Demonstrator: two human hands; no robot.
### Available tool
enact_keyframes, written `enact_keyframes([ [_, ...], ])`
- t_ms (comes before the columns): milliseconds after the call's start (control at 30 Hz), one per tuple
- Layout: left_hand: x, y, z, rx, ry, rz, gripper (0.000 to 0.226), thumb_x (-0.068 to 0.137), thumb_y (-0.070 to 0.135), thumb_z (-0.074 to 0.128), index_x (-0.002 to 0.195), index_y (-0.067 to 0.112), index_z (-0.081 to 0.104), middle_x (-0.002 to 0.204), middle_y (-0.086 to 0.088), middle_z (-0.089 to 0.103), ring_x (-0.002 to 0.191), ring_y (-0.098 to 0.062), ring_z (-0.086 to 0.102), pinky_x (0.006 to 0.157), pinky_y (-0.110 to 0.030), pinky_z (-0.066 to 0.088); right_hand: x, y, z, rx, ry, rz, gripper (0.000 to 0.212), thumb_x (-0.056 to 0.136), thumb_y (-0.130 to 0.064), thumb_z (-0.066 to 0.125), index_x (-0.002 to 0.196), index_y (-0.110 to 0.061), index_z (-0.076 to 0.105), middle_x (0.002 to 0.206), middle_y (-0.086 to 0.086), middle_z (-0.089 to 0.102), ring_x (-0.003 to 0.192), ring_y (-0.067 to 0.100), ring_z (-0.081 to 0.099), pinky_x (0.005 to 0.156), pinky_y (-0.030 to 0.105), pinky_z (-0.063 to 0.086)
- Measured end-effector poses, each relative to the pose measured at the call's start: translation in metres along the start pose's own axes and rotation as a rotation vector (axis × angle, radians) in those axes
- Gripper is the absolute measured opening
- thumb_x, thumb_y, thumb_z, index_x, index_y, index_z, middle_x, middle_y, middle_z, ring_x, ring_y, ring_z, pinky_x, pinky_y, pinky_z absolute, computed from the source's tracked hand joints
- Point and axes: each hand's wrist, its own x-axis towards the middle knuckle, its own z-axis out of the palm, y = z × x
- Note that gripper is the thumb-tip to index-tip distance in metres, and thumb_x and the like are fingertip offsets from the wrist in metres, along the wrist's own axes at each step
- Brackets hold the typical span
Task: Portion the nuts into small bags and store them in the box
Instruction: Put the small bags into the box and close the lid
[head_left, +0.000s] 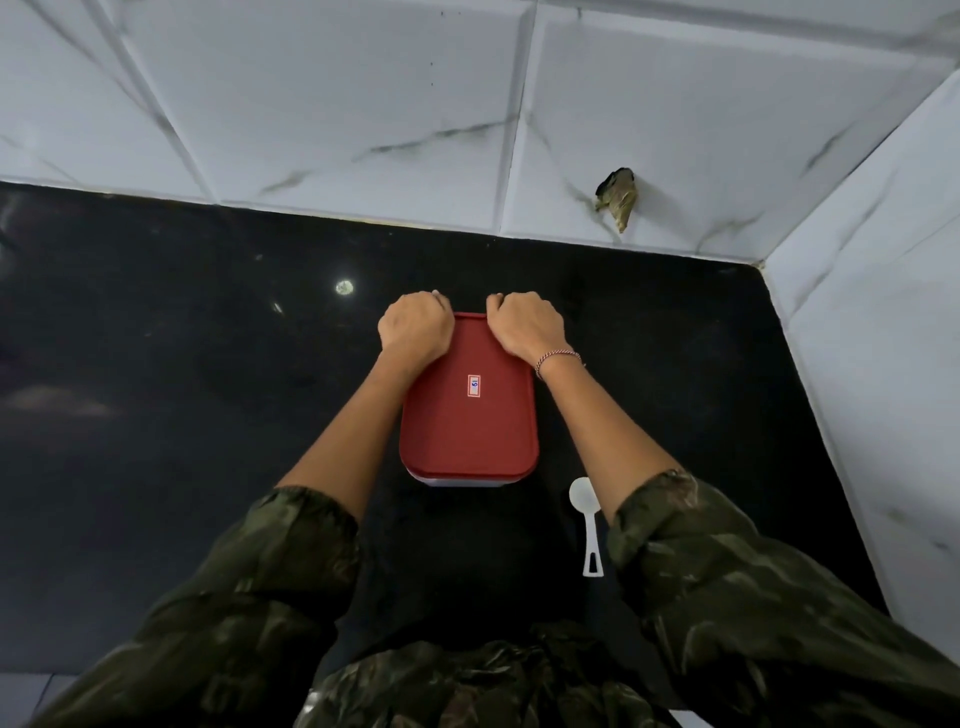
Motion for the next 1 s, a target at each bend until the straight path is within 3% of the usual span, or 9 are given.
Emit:
enact_keyframes([
  [167,-0.001,0.001,0.003,-0.020,0.027,-0.020,0.051,0.104,0.024,0.025,0.091,-0.005,0.064,0.104,-0.023,0.066,0.101,-0.041,0.060,0.080,-0.039,0.043,0.004,0.001,0.002,0.019,0.012,0.023,0.054,0.102,-0.032,0.023,0.086,-0.002,0.066,0.098,0.016,0.066,0.097,0.034,0.059,0.077,0.035,0.040],
  [333,-0.009,-0.003,-0.003,-0.048,0.029,-0.091,0.054,0.104,0.037,0.023,0.107,-0.002,0.060,0.113,-0.021,0.061,0.106,-0.039,0.057,0.078,-0.038,0.040,-0.003,0.006,0.005,0.239,0.042,0.154,0.059,0.099,-0.052,0.023,0.071,-0.013,0.056,0.087,0.008,0.064,0.082,0.025,0.060,0.070,0.036,0.048],
  [400,-0.024,-0.013,-0.004,-0.126,0.012,-0.127,0.053,0.103,0.042,0.024,0.116,0.000,0.053,0.118,-0.020,0.058,0.109,-0.037,0.056,0.081,-0.039,0.040,-0.020,0.012,0.006,0.411,0.022,0.200,0.054,0.097,-0.056,0.026,0.096,-0.013,0.059,0.100,0.007,0.063,0.091,0.021,0.060,0.074,0.034,0.047],
  [467,-0.051,-0.027,-0.004,-0.178,-0.022,-0.169,0.054,0.101,0.049,0.025,0.118,0.004,0.051,0.117,-0.017,0.058,0.108,-0.034,0.057,0.081,-0.039,0.040,-0.048,0.021,0.006,0.538,-0.057,0.248,0.059,0.095,-0.058,0.030,0.120,-0.009,0.050,0.118,0.007,0.057,0.102,0.020,0.057,0.079,0.031,0.044],
  [567,-0.096,-0.047,-0.008,-0.333,-0.163,-0.285,0.059,0.095,0.061,0.031,0.116,0.010,0.051,0.108,-0.006,0.059,0.101,-0.028,0.059,0.084,-0.039,0.048,-0.103,0.035,0.004,0.655,-0.255,0.345,0.070,0.089,-0.067,0.032,0.129,-0.011,0.042,0.123,0.006,0.056,0.106,0.020,0.058,0.087,0.034,0.049],
  [633,-0.118,-0.054,-0.015,-0.549,-0.272,-0.379,0.057,0.090,0.063,0.043,0.110,0.011,0.052,0.102,-0.005,0.060,0.090,-0.025,0.064,0.072,-0.039,0.056,-0.136,0.042,-0.002,0.664,-0.396,0.375,0.067,0.087,-0.069,0.032,0.122,-0.014,0.045,0.108,0.003,0.060,0.090,0.015,0.061,0.074,0.028,0.052],
  [733,-0.139,-0.058,-0.021,-0.713,-0.413,-0.443,0.057,0.085,0.061,0.054,0.108,0.009,0.052,0.087,-0.007,0.061,0.068,-0.018,0.063,0.053,-0.030,0.055,-0.170,0.045,-0.008,0.588,-0.493,0.341,0.065,0.085,-0.072,0.029,0.100,-0.015,0.057,0.077,-0.001,0.060,0.064,0.009,0.056,0.058,0.022,0.045],
  [833,-0.146,-0.060,-0.020,-0.808,-0.515,-0.446,0.059,0.083,0.060,0.056,0.115,0.010,0.054,0.075,-0.007,0.055,0.057,-0.016,0.058,0.048,-0.027,0.051,-0.179,0.045,-0.002,0.624,-0.524,0.333,0.065,0.086,-0.071,0.030,0.078,-0.015,0.063,0.063,-0.004,0.056,0.054,0.007,0.050,0.055,0.021,0.041],
  [1000,-0.147,-0.065,-0.014,-0.991,-0.527,-0.477,0.061,0.070,0.052,0.068,0.106,0.004,0.057,0.070,-0.006,0.054,0.052,-0.013,0.058,0.046,-0.025,0.050,-0.185,0.039,0.008,0.945,-0.485,0.471,0.054,0.088,-0.063,0.041,0.076,-0.014,0.057,0.057,-0.005,0.044,0.046,0.007,0.040,0.040,0.017,0.028],
])
